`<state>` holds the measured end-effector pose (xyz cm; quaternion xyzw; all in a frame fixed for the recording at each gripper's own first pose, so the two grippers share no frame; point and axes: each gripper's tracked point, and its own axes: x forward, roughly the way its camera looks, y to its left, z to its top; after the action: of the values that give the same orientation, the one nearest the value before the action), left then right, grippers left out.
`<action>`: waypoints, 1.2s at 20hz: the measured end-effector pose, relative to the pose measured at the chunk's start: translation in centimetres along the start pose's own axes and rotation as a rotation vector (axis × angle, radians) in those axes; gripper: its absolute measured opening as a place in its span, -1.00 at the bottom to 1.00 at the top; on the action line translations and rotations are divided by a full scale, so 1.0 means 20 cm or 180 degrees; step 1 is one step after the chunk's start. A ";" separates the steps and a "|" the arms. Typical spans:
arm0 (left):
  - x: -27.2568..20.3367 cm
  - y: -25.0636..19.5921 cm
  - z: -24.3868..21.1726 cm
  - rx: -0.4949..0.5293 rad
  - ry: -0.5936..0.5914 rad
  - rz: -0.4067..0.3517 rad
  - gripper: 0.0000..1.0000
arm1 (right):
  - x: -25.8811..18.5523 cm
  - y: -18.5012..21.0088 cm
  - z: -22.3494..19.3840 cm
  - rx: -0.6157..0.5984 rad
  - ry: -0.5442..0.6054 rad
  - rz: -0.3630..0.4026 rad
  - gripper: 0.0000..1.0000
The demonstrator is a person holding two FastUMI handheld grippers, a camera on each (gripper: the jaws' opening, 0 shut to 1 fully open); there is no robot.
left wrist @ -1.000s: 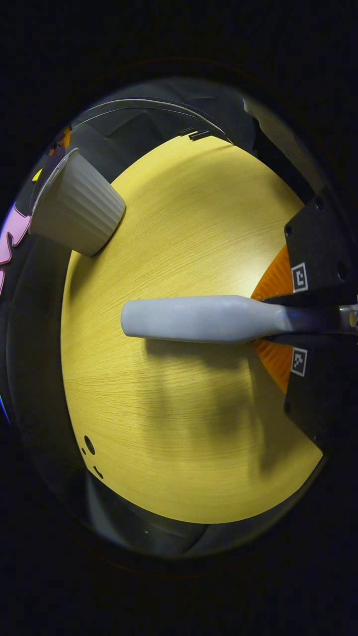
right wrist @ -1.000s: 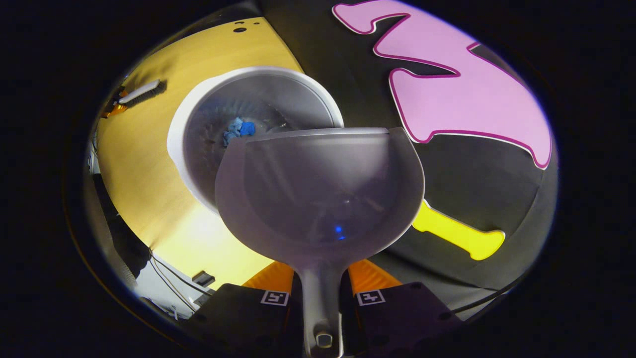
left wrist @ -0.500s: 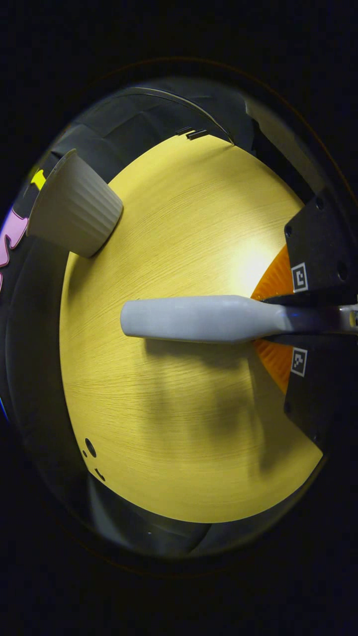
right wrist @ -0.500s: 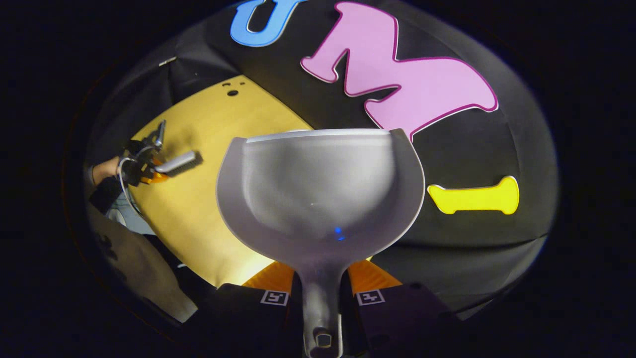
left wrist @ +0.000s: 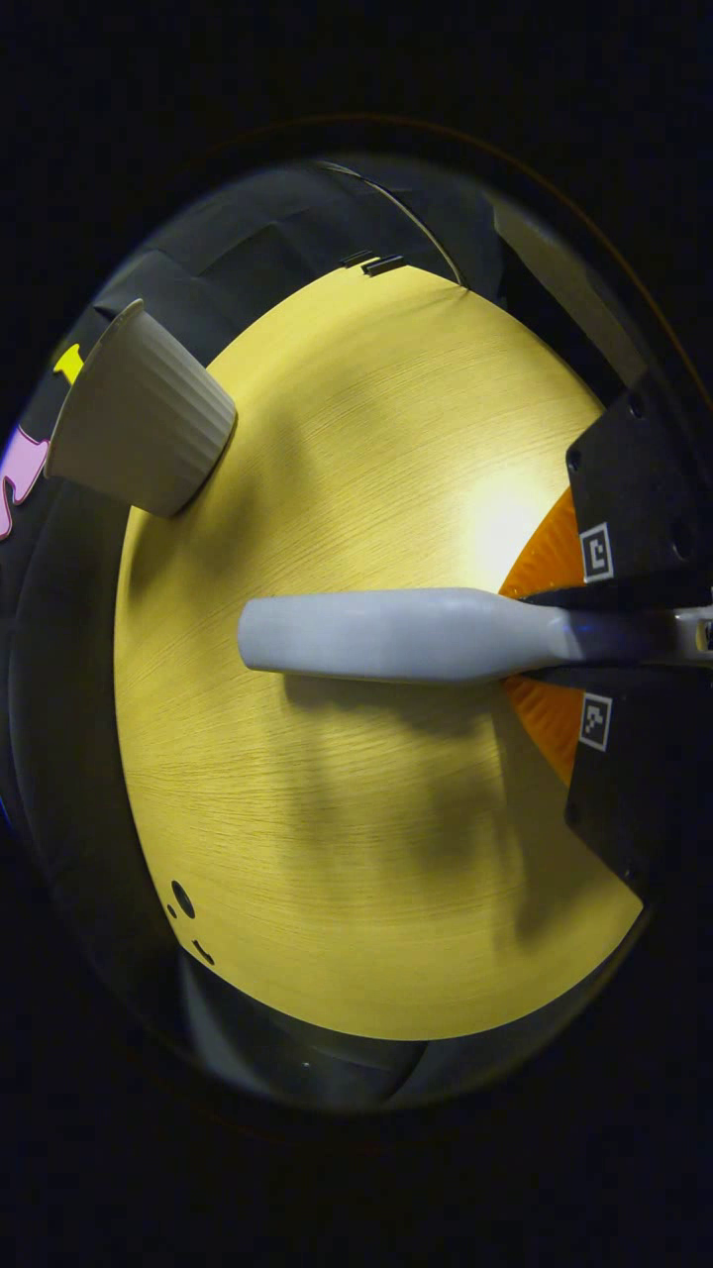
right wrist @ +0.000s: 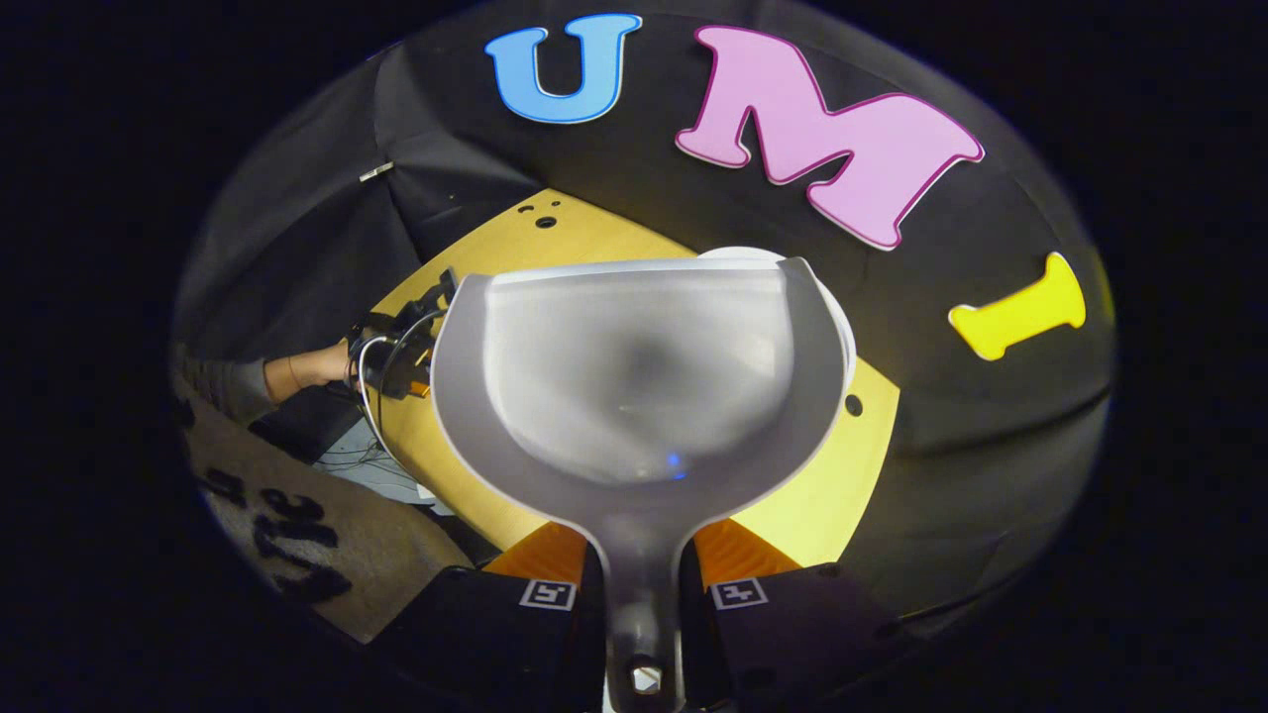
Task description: Pick up the small broom and dustpan from the desktop, sweep the trash into the dustpan with the broom, and then empty the trash into the garbage bin.
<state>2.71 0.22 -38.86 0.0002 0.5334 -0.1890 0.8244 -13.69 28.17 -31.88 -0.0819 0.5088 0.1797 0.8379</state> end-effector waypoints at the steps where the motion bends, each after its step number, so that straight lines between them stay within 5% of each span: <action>1: 0.00 0.00 0.00 0.0012 0.0010 0.0005 -0.46 | 0.04 0.06 -0.06 0.0033 0.0051 0.0058 -0.31; 7: 0.00 0.00 0.00 0.0063 0.0054 0.0046 -0.46 | 0.36 0.39 -0.36 0.0440 0.0304 0.0399 -0.31; 16: 0.00 0.00 0.00 0.0061 0.0084 0.0112 -0.46 | 0.99 0.43 -0.53 0.0644 0.0409 0.0110 -0.31; 24: 0.00 0.00 -0.01 0.0130 0.0149 0.0231 -0.46 | 1.25 0.47 -0.58 0.0661 0.0500 0.0045 -0.29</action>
<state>2.65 0.30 -38.98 0.0408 0.5483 -0.1698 0.8179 -16.52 38.62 -58.88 -0.0049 0.5894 0.1250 0.7981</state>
